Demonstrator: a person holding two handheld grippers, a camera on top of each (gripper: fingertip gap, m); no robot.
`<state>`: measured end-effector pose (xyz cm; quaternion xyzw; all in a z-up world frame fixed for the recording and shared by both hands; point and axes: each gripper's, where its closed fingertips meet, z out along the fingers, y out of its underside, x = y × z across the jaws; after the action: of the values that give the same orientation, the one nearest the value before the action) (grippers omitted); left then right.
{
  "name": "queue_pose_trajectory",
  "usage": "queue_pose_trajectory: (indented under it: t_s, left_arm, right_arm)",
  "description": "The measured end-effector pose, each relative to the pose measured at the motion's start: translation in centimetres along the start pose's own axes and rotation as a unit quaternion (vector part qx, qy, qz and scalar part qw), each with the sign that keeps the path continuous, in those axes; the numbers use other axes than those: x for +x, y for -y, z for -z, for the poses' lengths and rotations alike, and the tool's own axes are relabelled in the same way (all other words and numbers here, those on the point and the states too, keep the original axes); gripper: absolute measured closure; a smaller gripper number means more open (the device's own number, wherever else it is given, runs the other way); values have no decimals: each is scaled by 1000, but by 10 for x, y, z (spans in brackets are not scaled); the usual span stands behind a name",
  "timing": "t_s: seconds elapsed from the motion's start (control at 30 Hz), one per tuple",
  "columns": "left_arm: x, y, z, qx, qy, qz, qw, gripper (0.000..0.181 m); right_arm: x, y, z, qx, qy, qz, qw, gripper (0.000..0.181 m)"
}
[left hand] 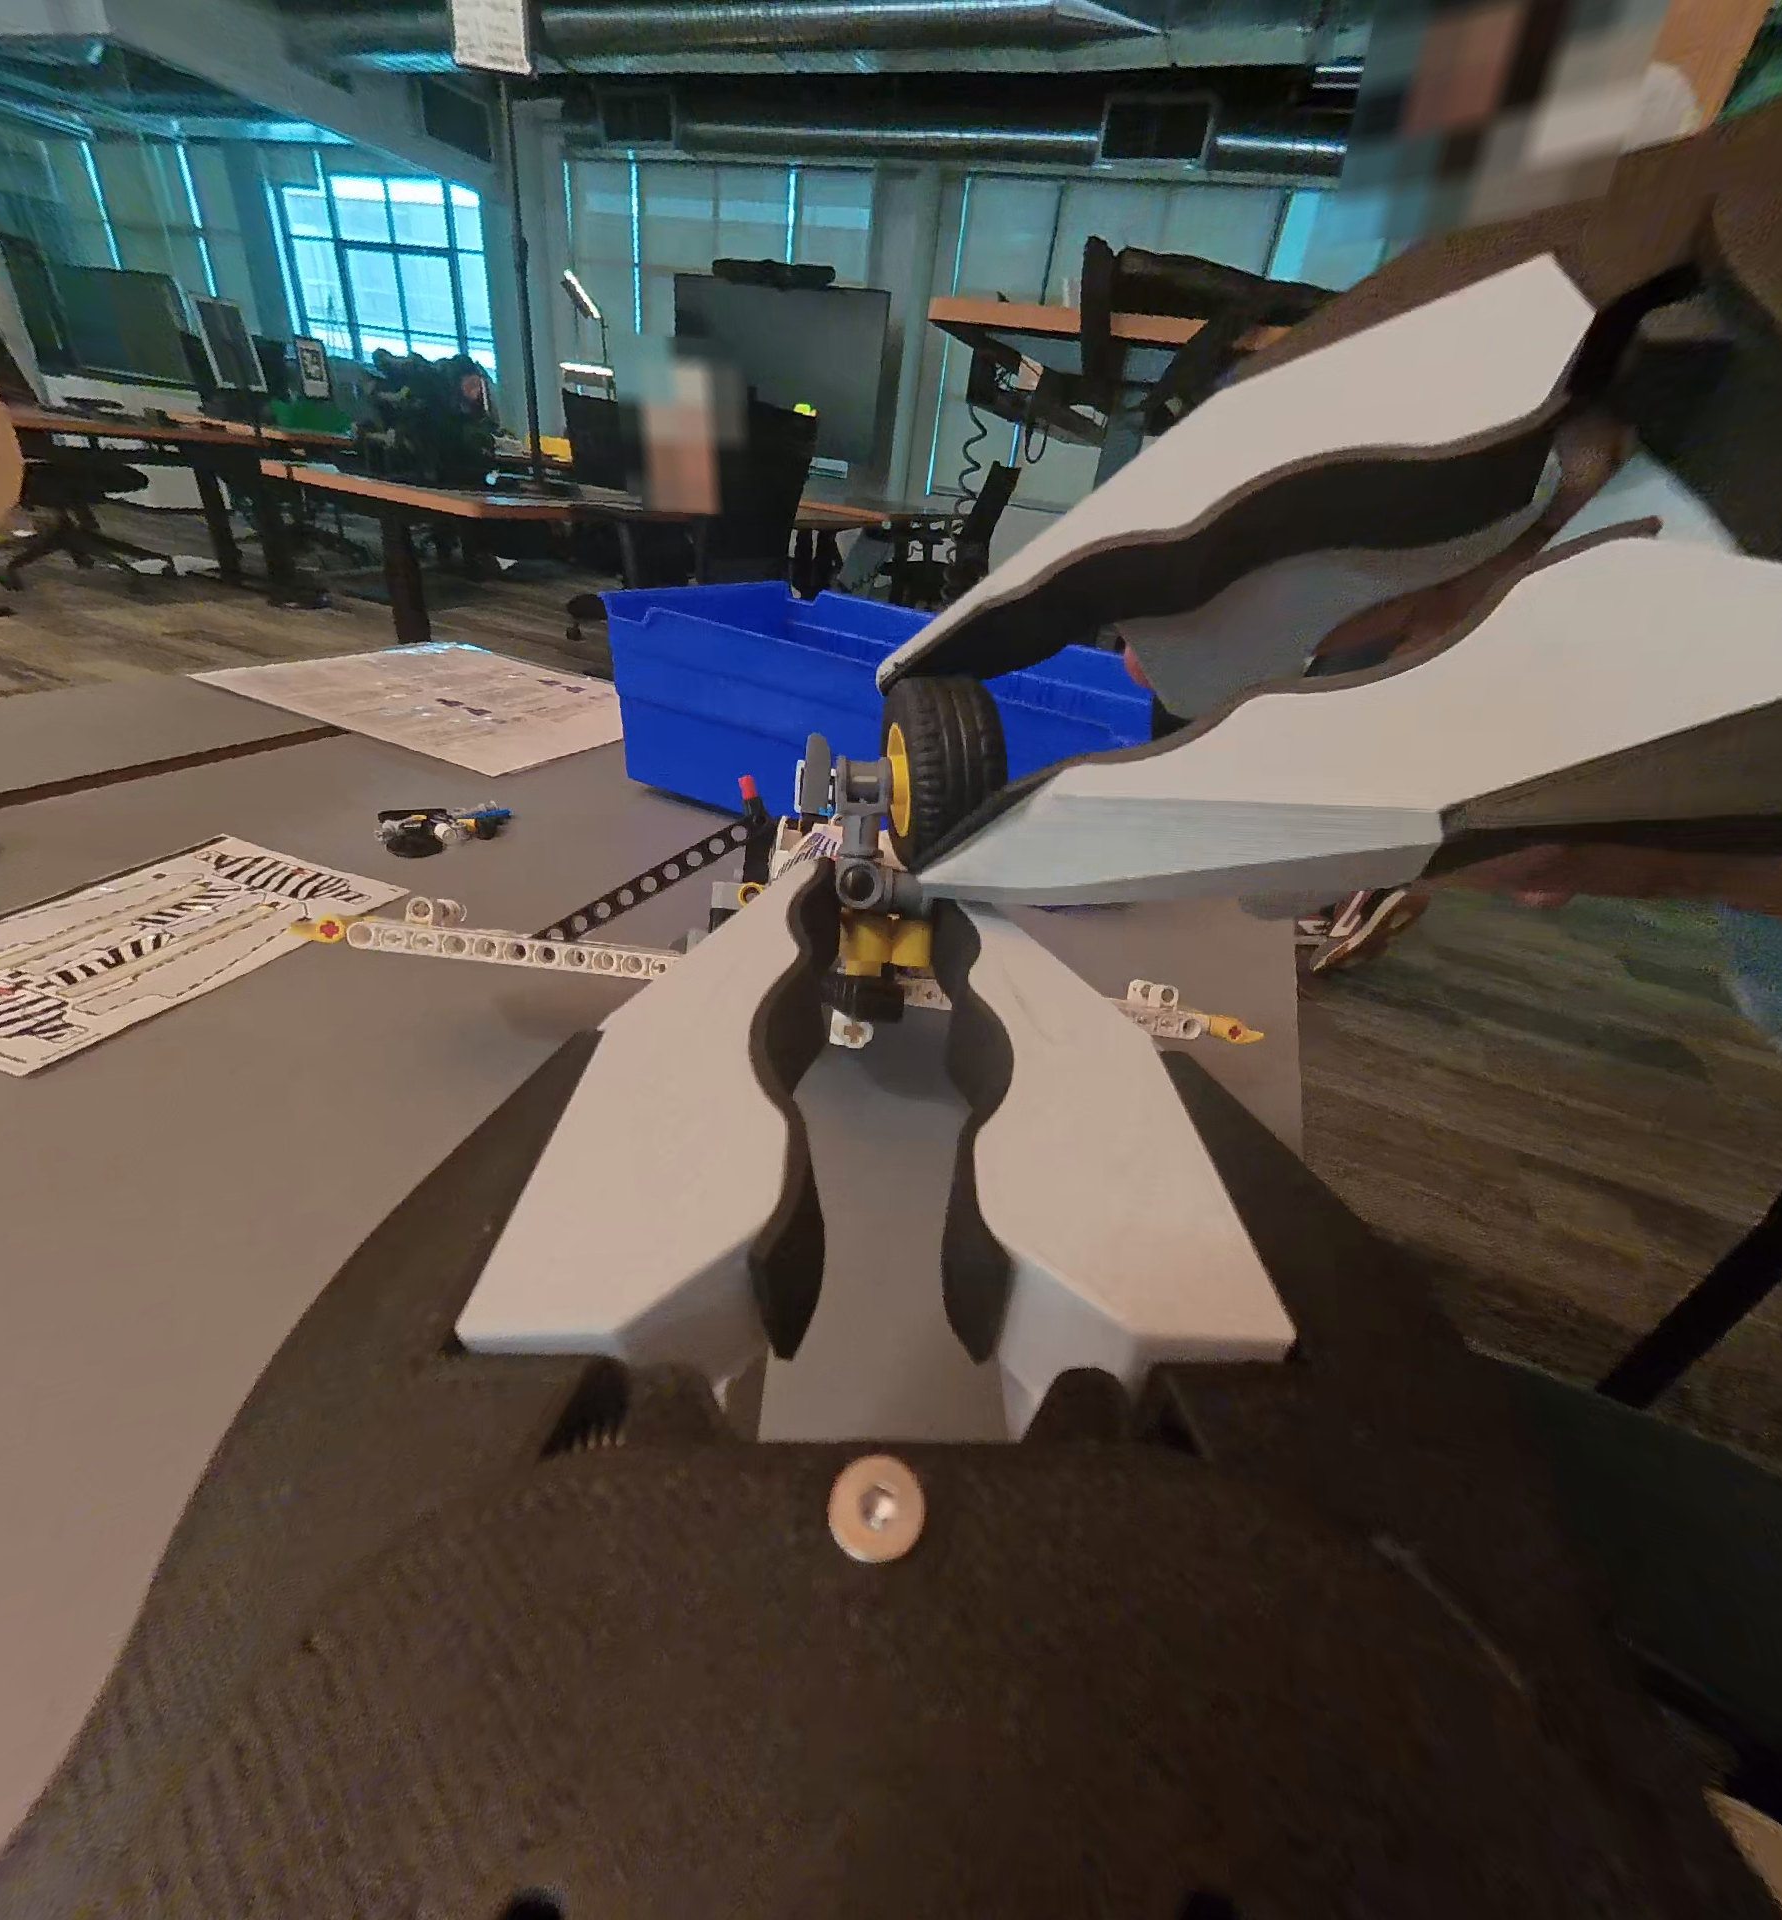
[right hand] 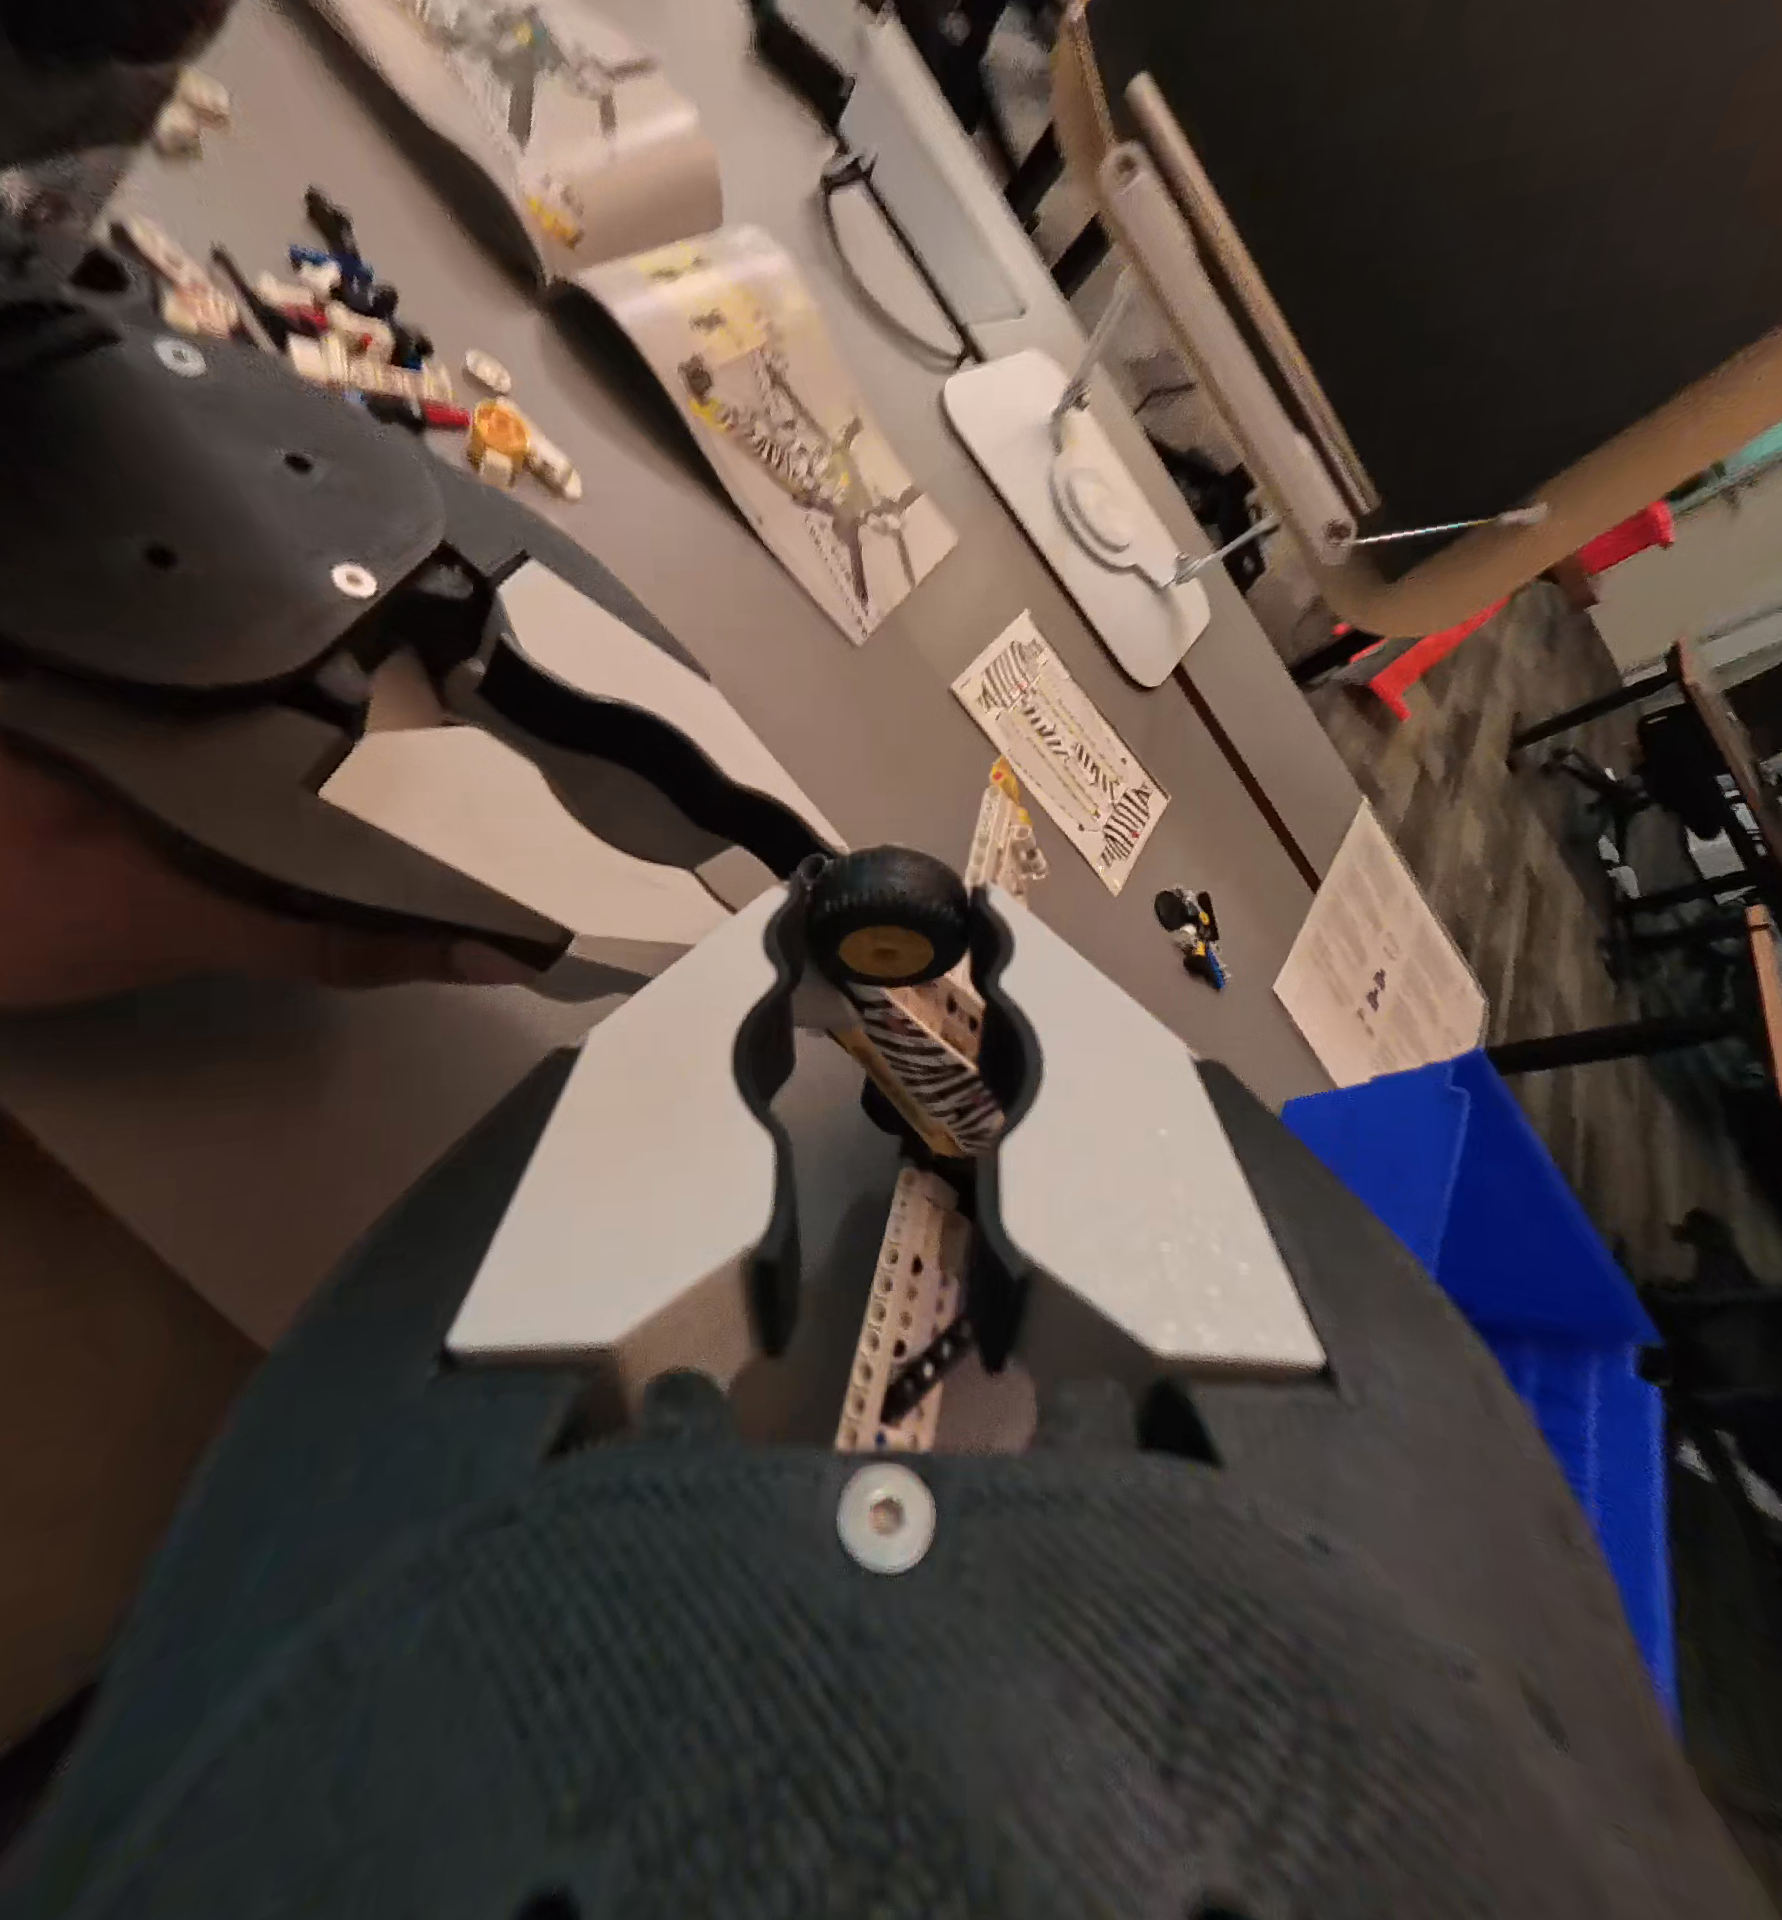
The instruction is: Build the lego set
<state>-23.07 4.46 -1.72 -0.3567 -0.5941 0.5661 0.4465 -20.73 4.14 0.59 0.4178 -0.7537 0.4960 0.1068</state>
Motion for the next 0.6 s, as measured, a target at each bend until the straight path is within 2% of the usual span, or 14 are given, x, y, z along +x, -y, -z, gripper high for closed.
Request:
queue_pose_trajectory:
  t_s: [0.1,0.23,0.4,0.6]
  left_arm:
    - [0,0,-1,0,0,-3,1000,166]
    - [0,-1,-1,-6,-1,-11,1000,166]
    - [2,2,0,3,0,-27,1000,166]
    - [3,2,1,6,-5,-23,1000,165]
  right_arm:
    - [2,-1,0,32,-2,-60,998,152]
    - [2,-4,0,54,28,-166,984,151]
    - [3,-5,5,74,11,-227,971,152]
    - [3,-5,9,140,-9,-332,933,152]
